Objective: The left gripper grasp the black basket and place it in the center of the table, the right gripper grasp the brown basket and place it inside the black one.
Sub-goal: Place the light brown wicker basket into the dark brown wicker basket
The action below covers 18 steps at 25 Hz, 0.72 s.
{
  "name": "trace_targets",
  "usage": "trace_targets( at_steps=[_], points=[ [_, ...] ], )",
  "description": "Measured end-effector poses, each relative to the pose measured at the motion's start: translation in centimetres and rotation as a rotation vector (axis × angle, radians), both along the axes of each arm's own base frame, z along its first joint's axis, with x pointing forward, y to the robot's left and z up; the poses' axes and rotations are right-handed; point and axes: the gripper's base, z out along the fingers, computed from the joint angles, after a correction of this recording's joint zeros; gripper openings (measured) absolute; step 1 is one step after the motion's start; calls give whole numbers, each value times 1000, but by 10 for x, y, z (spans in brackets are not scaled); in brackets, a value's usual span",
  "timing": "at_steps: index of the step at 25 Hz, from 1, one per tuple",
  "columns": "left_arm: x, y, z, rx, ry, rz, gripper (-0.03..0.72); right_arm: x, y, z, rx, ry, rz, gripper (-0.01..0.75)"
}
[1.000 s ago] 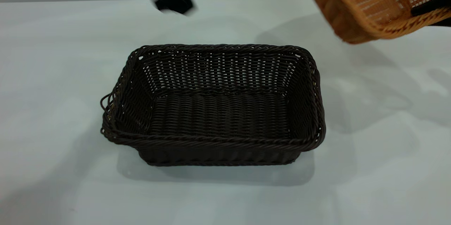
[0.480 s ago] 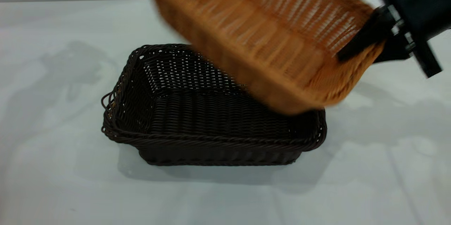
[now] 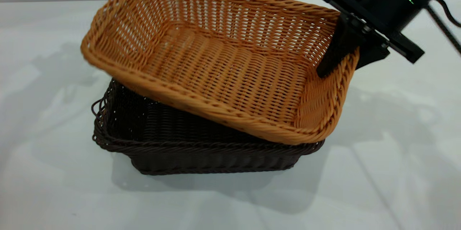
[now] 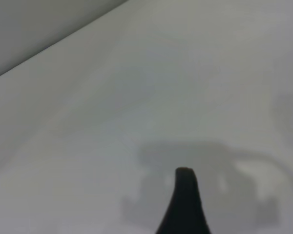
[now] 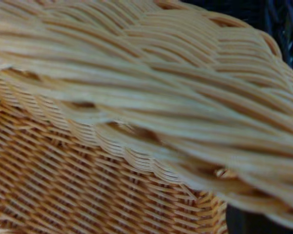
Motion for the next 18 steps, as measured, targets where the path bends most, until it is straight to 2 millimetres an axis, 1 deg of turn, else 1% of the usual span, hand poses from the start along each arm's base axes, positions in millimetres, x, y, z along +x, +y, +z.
trace_targets(
  at_steps=[3, 8, 12, 14, 18],
  points=[
    [0, 0, 0, -2, 2, 2, 545, 1, 9, 3, -52, -18, 48, 82],
    [-1, 0, -1, -5, 8, 1, 545, -3, 24, 5, -104, -39, 143, 82],
    [-1, 0, -1, -6, 9, 1, 545, -1, 28, 5, -129, -70, 164, 82],
    [-1, 0, -1, -6, 9, 2, 545, 0, 27, 2, -137, -61, 151, 82],
    [-1, 0, -1, -7, 13, 1, 545, 1, 27, -16, -155, -7, 121, 82]
  ],
)
